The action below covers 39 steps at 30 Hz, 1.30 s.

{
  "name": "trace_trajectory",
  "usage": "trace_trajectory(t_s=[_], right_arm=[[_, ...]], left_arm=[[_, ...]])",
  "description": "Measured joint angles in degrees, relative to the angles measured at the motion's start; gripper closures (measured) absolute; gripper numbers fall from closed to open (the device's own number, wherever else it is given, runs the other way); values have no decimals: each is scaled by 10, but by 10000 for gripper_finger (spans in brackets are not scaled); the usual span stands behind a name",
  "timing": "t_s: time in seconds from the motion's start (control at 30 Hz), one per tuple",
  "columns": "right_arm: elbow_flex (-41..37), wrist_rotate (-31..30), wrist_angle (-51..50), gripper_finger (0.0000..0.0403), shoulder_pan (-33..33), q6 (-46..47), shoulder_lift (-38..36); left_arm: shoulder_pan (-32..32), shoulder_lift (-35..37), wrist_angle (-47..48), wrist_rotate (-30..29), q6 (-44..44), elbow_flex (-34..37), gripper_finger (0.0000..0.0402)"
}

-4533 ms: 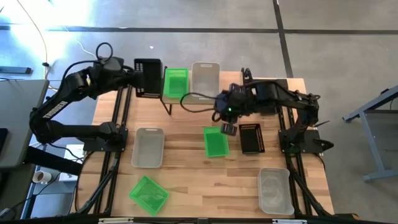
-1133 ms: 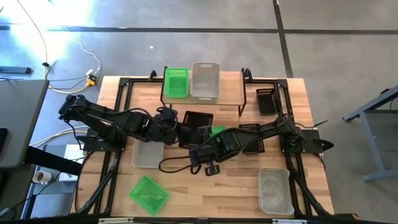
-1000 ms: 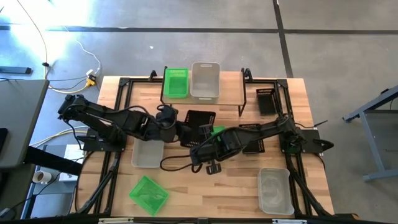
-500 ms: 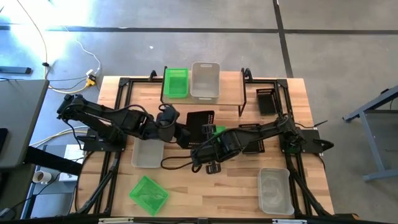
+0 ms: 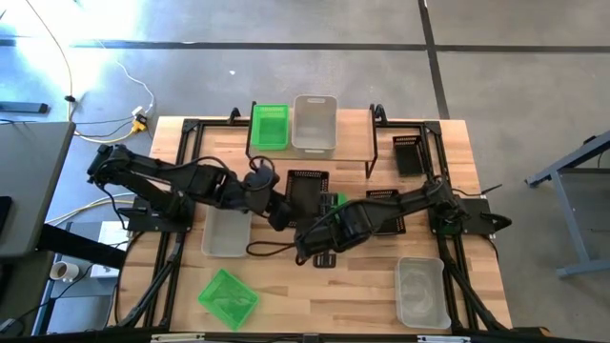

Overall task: Stack baskets on shelf by color
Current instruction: Put the left black bin on the shelf

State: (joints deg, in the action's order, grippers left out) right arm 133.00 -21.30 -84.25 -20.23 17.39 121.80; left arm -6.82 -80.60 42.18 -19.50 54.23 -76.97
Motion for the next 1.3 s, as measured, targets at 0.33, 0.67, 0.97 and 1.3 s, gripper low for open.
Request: trace_trajectory(t_s=[0.33, 0.67, 0.97, 1.3], right_arm=[[0, -20, -36, 402, -18, 86, 0], [0, -40, -57, 402, -36, 86, -16], [0, -142, -58, 402, -42, 62, -78], [-82, -185, -58, 403, -2, 3, -160]], left_arm=[[31, 0, 13, 33, -74, 0, 220], [38, 9, 13, 45, -142, 0, 225], [43, 46, -2, 39, -186, 0, 225], [84, 97, -5, 34, -200, 0, 225]])
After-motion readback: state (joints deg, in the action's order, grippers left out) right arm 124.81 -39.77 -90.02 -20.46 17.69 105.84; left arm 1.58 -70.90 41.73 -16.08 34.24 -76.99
